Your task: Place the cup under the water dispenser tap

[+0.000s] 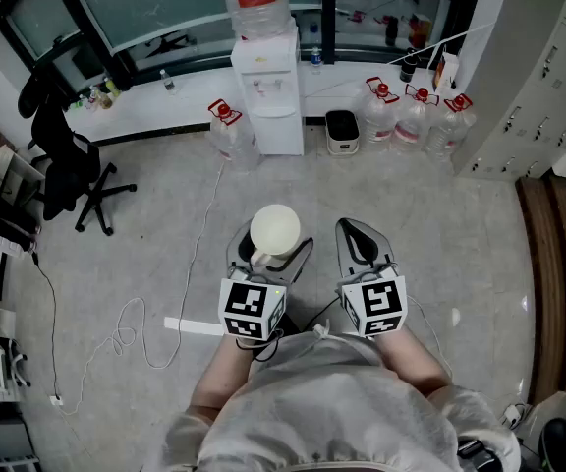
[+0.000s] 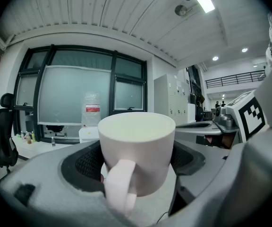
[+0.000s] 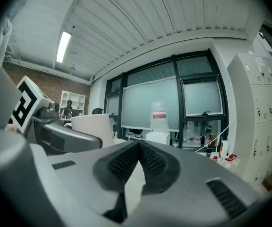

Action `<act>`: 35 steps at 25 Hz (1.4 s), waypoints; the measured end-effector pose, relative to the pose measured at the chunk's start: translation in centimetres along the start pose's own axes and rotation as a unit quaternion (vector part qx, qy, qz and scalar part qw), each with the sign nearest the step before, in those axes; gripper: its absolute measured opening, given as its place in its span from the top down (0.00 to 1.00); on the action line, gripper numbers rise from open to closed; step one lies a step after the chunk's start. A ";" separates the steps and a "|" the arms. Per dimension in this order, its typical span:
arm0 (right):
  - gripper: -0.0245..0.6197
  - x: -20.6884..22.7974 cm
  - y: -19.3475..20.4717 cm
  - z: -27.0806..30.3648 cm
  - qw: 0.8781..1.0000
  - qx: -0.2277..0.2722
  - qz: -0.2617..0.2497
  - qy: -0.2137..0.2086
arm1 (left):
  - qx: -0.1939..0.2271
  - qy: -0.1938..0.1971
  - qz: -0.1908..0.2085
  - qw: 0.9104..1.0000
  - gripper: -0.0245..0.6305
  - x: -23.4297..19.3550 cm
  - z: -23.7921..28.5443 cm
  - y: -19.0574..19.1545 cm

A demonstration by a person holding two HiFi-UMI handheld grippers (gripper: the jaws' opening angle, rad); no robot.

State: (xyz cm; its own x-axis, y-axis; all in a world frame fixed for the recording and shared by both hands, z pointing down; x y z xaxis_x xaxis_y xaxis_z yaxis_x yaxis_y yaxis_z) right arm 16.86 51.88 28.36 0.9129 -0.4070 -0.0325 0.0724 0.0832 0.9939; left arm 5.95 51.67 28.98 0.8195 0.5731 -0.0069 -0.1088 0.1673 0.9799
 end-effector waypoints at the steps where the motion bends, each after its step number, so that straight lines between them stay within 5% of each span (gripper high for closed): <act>1: 0.92 0.0 0.1 0.1 1.000 -0.001 0.000 0.000 | -0.001 0.001 0.000 1.000 0.29 -0.1 0.1 0.1; 19: 0.92 2.4 3.4 2.2 0.999 -0.016 0.030 0.011 | -0.022 -0.007 -0.014 1.000 0.29 -2.0 3.3 2.3; 35: 0.92 2.8 3.2 18.4 0.997 -0.053 0.041 0.047 | -0.038 0.042 -0.046 0.997 0.29 -15.9 13.0 2.9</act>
State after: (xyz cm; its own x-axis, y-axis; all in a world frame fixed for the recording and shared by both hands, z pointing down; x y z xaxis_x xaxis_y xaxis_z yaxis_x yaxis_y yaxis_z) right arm 12.29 34.27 33.42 0.9508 -0.3080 0.0346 0.0325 0.2101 0.9771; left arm -0.08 32.60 34.58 0.7784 0.6170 -0.1158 -0.0807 0.2813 0.9562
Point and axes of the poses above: the fingertips, and each gripper's own axes: z forward along the fingers, x to its right, y out of its underside, the point moved 1 cm from there along -z, backward along the fingers, and after that the axes turned 3 degrees about y, right-handed, at the moved point
